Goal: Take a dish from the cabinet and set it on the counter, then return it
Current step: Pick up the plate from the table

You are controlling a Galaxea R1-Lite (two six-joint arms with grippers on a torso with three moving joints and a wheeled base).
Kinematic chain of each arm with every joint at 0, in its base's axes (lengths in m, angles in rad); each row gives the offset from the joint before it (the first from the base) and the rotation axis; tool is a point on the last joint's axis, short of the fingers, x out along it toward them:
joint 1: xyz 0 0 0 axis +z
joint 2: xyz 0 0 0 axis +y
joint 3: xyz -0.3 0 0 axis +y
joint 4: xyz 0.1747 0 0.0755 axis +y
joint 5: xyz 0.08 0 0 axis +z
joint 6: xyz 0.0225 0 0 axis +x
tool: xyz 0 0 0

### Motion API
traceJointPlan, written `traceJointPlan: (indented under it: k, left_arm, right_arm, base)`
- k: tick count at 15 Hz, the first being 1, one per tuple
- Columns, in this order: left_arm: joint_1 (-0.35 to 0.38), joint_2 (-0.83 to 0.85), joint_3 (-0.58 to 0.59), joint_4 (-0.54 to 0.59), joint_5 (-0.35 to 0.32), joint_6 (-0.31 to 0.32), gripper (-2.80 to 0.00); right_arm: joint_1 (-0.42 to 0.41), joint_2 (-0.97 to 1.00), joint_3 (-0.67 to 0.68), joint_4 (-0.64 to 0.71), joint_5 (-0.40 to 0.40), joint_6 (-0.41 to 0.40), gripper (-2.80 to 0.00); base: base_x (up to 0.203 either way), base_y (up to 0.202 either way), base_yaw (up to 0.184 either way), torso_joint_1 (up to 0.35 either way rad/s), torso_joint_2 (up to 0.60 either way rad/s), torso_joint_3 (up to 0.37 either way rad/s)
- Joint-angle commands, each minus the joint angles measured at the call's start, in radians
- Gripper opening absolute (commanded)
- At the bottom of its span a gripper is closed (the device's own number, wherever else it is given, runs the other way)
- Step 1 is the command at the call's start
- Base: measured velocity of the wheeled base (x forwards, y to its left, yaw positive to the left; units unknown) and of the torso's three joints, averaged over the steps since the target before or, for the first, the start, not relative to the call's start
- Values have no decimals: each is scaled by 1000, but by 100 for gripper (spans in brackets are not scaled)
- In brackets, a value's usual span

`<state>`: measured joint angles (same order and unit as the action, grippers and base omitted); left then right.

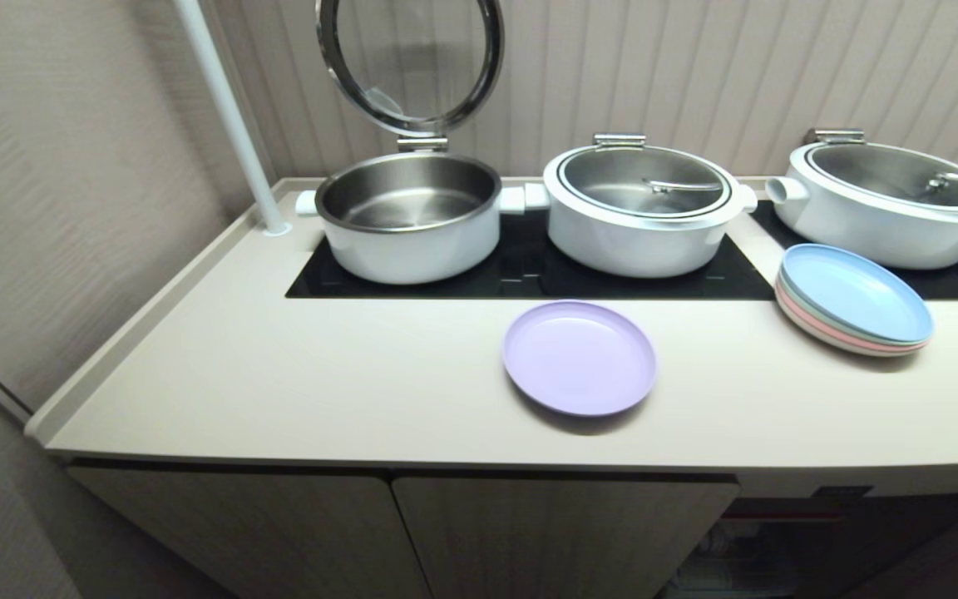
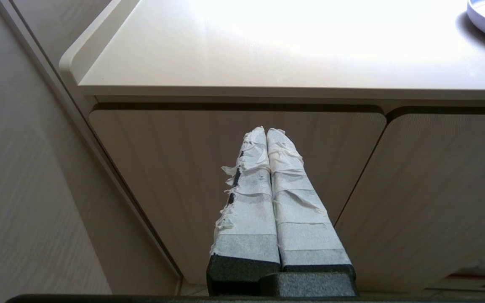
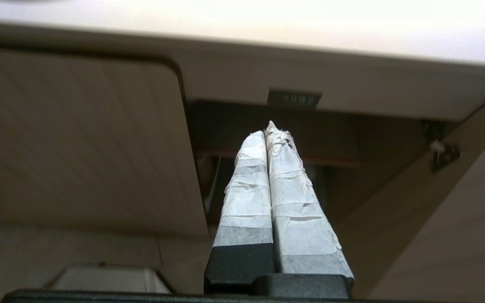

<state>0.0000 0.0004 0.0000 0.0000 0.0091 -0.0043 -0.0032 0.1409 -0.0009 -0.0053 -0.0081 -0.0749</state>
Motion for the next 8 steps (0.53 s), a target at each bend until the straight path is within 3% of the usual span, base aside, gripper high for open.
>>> traceJointPlan:
  k: [1, 5, 8]
  left_arm:
    - [0, 0, 0, 0, 0, 0, -280]
    - [0, 0, 0, 0, 0, 0, -280]
    - [0, 0, 0, 0, 0, 0, -280]
  right_arm:
    - [2, -138, 0, 2, 2, 1, -280]
    - [3, -141, 0, 1, -4, 79, -280]
    - [3, -141, 1, 1, -4, 87, -280]
  base:
    - [0, 0, 0, 0, 0, 0]
    - [0, 0, 0, 0, 0, 0]
    - [0, 0, 0, 0, 0, 0]
